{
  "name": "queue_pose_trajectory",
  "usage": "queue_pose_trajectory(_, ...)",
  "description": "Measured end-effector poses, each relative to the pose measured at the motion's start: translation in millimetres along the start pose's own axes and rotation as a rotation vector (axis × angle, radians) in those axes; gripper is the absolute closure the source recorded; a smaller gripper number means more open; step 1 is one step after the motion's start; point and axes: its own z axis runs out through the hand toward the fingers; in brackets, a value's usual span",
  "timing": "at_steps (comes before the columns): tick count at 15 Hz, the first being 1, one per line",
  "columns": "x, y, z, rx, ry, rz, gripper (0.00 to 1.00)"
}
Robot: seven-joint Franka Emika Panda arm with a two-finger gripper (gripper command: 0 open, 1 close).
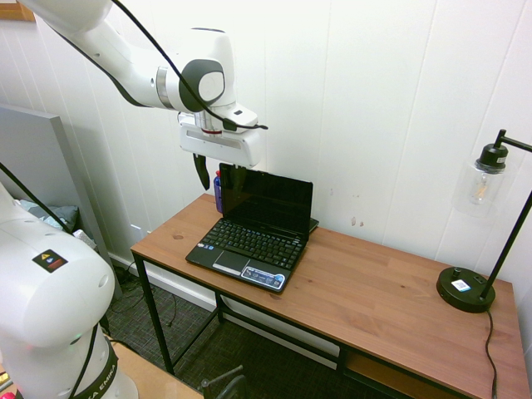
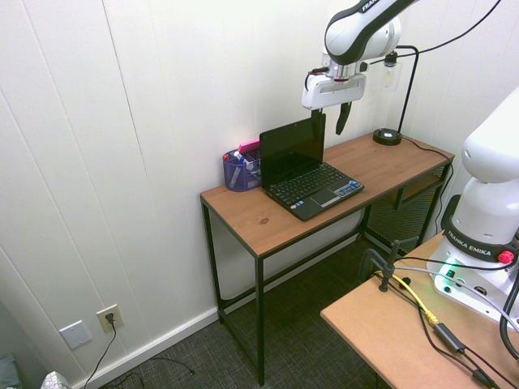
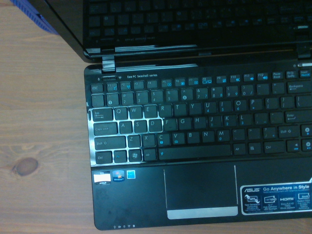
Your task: Close the laptop lid
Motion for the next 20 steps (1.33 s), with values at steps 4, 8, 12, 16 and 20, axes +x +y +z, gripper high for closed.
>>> queue_pose_trajectory(4, 7, -5, -9, 0.018, 0.019, 0.02, 0.0)
queue_pose_trajectory(8, 43, -30, -25, 0.044, 0.072, 0.043, 0.0)
queue_pose_trajectory(12, 82, -76, -22, 0.06, 0.112, 0.04, 0.0)
queue_pose_trajectory(16, 117, -115, 1, 0.071, 0.113, 0.041, 1.0)
queue_pose_trajectory(20, 137, -138, 26, 0.068, 0.112, 0.051, 1.0)
